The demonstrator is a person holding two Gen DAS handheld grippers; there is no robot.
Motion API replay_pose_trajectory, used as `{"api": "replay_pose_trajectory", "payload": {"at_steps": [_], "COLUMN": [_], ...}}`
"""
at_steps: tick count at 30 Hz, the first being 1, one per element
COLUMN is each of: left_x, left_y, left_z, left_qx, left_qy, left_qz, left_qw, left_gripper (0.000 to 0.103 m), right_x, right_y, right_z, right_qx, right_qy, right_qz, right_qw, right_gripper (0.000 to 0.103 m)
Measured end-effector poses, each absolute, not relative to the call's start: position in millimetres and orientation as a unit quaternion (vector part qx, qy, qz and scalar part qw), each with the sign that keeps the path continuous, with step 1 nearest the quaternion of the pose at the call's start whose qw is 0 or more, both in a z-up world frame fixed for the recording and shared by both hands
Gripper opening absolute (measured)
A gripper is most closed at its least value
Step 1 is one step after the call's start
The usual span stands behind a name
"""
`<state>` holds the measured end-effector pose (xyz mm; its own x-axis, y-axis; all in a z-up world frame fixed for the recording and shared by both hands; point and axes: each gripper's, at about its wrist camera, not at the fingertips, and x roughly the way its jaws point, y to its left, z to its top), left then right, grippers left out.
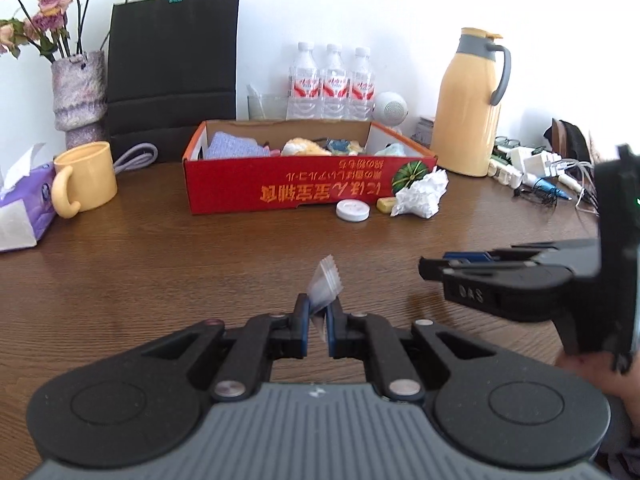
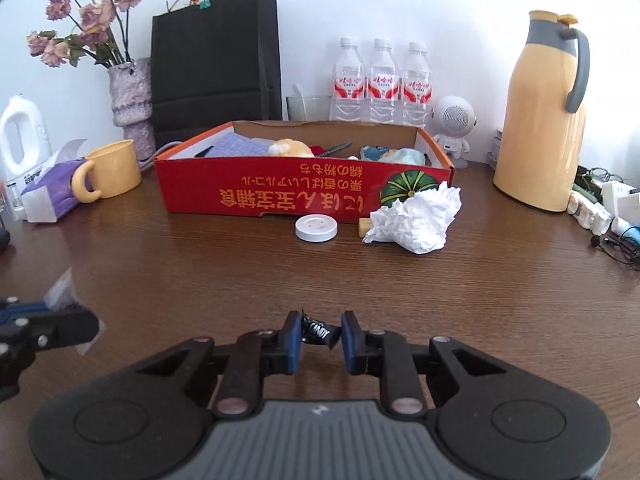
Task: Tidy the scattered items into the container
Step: 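Carry the wrapper and black packet over the cardboard box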
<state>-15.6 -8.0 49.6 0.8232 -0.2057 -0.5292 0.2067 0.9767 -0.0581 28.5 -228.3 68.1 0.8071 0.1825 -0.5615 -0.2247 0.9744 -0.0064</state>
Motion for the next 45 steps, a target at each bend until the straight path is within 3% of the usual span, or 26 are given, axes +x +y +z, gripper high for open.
{"api": "replay_pose_trajectory", "payload": {"at_steps": [9, 21, 29, 38, 45], "left_x": [-56.0, -81.4, 13.3, 175.0, 284.7], "left_y": [-13.1, 0.4, 13.9, 14.8, 29.0], "left_z": [60.7, 95.0, 128.7, 190.4, 182.7], "left_qx": [-0.005, -0.025, -0.023, -0.032, -0.057], "left_qy": [0.248, 0.183, 0.146, 0.144, 0.319], "left_qz": [-0.093, -0.067, -0.054, -0.044, -0.098], "left_qw": [0.964, 0.981, 0.988, 0.988, 0.941], "left_gripper": [0.009, 0.009, 0.009, 0.009, 0.009], "right_x": [-56.8, -81.7, 9.2, 182.2, 295.3], "right_y": [-225.5, -233.4, -235.8, -226.2, -230.3], "right_z": [102.2, 135.5, 165.4, 228.6, 237.1], "right_qx": [-0.009, 0.003, 0.012, 0.056, 0.032], "right_qy": [0.235, 0.184, 0.165, 0.174, 0.355], "right_qz": [0.134, 0.135, 0.135, 0.164, 0.189], "right_qw": [0.963, 0.974, 0.977, 0.969, 0.915], "right_gripper": [0.02, 0.02, 0.02, 0.02, 0.02]}}
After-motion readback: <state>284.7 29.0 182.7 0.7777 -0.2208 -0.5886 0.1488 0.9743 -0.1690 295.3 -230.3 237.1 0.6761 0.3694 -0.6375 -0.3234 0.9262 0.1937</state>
